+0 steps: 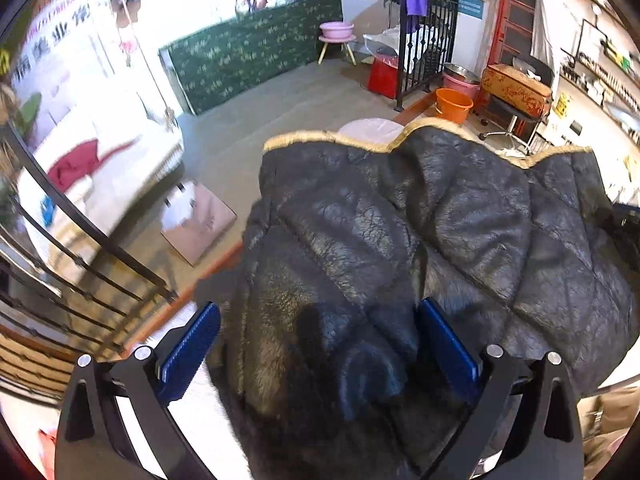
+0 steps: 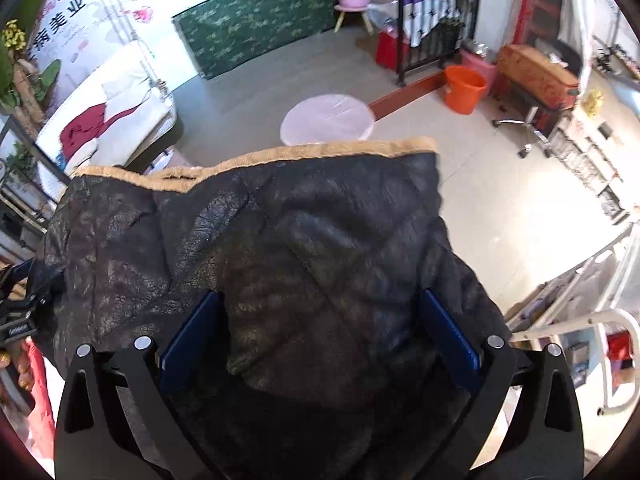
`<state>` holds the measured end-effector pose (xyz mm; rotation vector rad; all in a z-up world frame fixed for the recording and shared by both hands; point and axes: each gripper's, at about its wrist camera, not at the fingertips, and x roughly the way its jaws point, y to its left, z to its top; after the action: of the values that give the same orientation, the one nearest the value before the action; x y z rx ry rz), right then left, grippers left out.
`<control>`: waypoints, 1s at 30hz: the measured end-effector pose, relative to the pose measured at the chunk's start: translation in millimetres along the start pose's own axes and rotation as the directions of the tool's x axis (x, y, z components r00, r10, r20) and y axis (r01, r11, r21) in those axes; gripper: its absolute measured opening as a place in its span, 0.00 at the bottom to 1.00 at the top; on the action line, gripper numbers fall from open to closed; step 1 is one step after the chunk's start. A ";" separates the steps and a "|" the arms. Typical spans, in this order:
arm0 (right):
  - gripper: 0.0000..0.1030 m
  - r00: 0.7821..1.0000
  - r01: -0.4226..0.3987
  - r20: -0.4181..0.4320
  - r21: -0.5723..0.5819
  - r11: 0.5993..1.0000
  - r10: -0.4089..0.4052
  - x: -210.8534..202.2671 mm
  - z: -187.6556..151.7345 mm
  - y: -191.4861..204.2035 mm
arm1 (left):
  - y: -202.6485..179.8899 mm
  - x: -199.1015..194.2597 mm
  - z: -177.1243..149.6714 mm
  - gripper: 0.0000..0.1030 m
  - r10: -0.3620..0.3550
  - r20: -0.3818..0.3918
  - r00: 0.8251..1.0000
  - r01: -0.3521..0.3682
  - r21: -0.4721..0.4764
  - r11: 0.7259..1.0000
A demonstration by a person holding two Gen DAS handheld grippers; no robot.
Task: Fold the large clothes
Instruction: 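Carry the folded jacket to the clothes stack with both tools, then lower the jacket onto the stack and open both tools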
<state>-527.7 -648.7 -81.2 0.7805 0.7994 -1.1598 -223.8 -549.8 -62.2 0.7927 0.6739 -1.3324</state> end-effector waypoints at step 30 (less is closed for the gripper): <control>0.95 0.974 0.208 -0.081 -0.070 0.976 -0.214 -145.1 -82.0 94.6 | -38.5 -127.0 -33.5 0.95 -0.043 -0.169 0.985 0.039 -0.026 0.999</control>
<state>-476.6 -489.9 13.1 0.7123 1.0061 -1.2901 -277.6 -451.8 16.9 0.8845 0.8424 -1.3012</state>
